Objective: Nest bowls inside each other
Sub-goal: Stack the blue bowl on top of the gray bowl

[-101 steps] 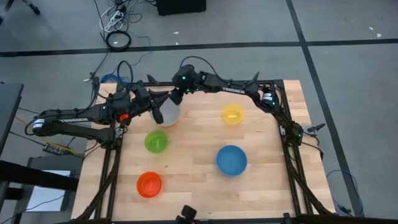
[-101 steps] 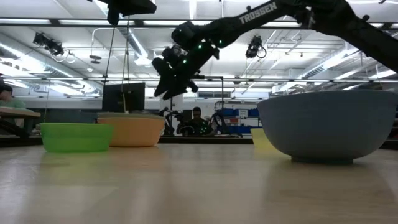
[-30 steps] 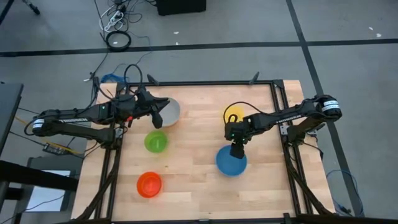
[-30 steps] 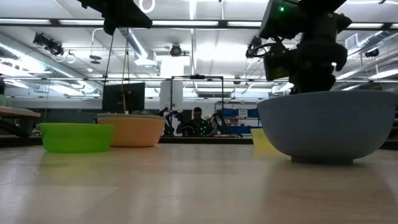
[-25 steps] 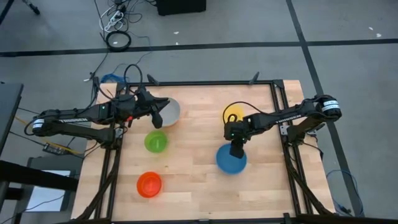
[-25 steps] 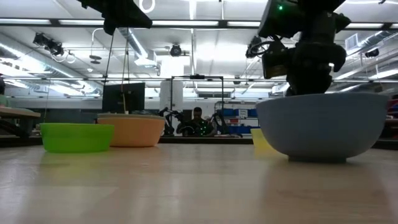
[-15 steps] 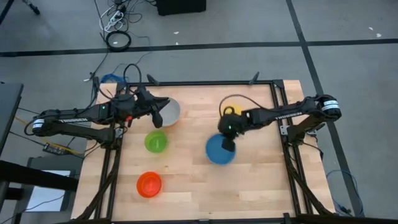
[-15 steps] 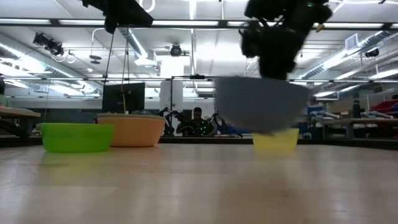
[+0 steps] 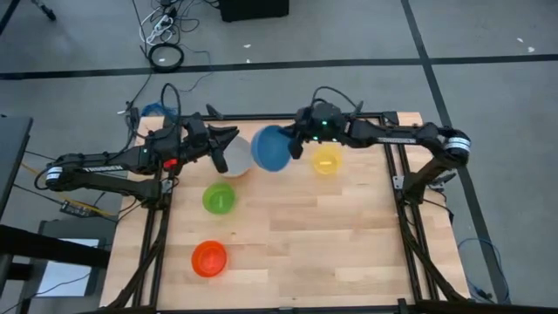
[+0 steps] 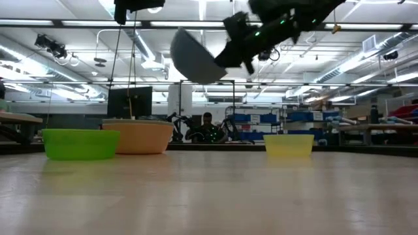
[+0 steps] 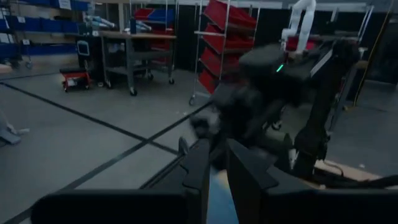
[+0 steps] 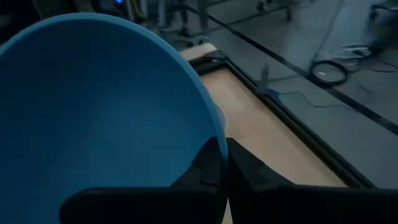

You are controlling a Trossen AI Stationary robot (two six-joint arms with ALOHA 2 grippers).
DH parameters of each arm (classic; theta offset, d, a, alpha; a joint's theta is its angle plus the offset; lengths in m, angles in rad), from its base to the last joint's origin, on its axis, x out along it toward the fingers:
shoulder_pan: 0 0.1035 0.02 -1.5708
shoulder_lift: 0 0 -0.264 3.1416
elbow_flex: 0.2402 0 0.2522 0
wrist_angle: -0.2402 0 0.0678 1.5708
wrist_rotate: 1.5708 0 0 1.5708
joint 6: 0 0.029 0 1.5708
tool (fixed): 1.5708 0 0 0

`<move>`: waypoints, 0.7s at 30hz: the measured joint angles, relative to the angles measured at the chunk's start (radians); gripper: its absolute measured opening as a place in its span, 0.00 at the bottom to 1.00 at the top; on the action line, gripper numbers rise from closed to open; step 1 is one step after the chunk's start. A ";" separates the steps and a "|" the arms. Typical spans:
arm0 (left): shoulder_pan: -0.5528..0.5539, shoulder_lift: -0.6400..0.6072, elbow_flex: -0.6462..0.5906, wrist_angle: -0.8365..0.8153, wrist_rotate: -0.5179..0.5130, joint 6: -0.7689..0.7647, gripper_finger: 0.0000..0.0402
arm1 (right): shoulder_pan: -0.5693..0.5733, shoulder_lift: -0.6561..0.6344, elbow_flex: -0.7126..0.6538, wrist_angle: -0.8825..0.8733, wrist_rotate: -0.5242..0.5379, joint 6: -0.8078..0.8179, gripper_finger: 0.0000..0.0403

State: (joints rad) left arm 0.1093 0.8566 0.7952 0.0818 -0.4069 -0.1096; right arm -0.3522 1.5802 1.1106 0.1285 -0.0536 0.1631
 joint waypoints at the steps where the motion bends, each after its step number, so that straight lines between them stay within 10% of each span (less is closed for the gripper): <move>1: 0.000 0.000 0.000 0.006 0.000 0.000 0.15 | -0.003 0.035 0.021 0.007 -0.006 0.000 0.00; 21: 0.000 0.000 0.000 -0.005 0.000 -0.033 0.15 | -0.012 0.716 0.849 -0.329 -0.009 -0.031 0.00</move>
State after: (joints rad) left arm 0.1093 0.8566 0.7956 0.0765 -0.4072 -0.1425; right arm -0.3639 2.2959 1.9597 -0.2001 -0.0625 0.1322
